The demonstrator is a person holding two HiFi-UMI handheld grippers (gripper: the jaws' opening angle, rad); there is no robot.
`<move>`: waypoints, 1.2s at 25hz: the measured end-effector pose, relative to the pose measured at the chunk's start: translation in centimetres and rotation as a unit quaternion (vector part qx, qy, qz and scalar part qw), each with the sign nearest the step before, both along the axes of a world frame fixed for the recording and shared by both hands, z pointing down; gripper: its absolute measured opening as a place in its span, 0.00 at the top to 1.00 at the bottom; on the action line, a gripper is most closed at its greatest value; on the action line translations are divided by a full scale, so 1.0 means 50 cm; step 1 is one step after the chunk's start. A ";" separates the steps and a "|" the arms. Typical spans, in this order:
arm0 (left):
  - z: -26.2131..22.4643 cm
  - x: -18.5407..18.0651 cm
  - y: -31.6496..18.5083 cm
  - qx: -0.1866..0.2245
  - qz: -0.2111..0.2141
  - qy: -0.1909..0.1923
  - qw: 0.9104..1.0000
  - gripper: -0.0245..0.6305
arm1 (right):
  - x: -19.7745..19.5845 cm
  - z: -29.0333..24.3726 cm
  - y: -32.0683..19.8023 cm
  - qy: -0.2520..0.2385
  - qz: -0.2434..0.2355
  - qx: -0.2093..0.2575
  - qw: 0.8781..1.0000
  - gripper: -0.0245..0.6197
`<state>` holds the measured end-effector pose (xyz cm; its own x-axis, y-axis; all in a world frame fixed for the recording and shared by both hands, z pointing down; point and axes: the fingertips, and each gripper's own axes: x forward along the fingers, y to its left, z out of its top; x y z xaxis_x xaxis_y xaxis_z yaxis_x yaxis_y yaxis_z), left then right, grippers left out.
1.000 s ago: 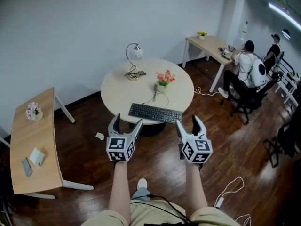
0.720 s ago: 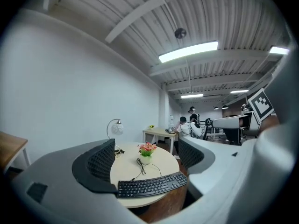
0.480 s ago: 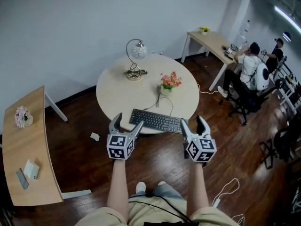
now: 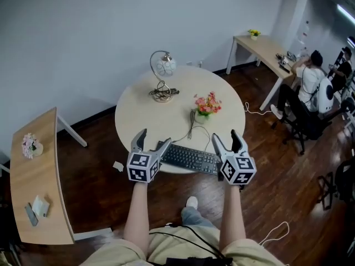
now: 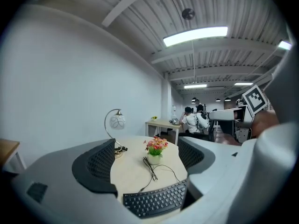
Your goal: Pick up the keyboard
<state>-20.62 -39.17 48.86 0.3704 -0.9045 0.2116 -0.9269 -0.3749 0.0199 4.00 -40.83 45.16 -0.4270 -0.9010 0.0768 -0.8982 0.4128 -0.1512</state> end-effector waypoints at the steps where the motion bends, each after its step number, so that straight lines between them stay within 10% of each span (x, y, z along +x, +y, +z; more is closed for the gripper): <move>1: -0.007 0.012 -0.029 0.000 0.001 -0.001 1.000 0.34 | 0.004 -0.010 -0.028 -0.001 -0.016 0.006 1.000 0.42; 8: -0.006 0.102 -0.185 -0.014 0.005 -0.007 1.000 0.34 | 0.014 -0.006 -0.157 0.024 -0.127 0.034 0.991 0.42; 21: 0.204 0.129 -0.248 -0.127 0.069 -0.035 0.989 0.34 | 0.036 0.126 -0.247 0.063 -0.141 -0.038 0.987 0.42; 30: 0.386 0.195 -0.222 -0.208 0.238 -0.107 0.943 0.34 | 0.067 0.250 -0.204 0.037 -0.061 -0.101 0.992 0.42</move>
<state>-10.87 -50.29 68.15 0.6213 -0.4693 0.6275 -0.6556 -0.7499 0.0882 7.37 -51.03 57.64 -0.5188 -0.8056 0.2862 -0.8549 0.4875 -0.1775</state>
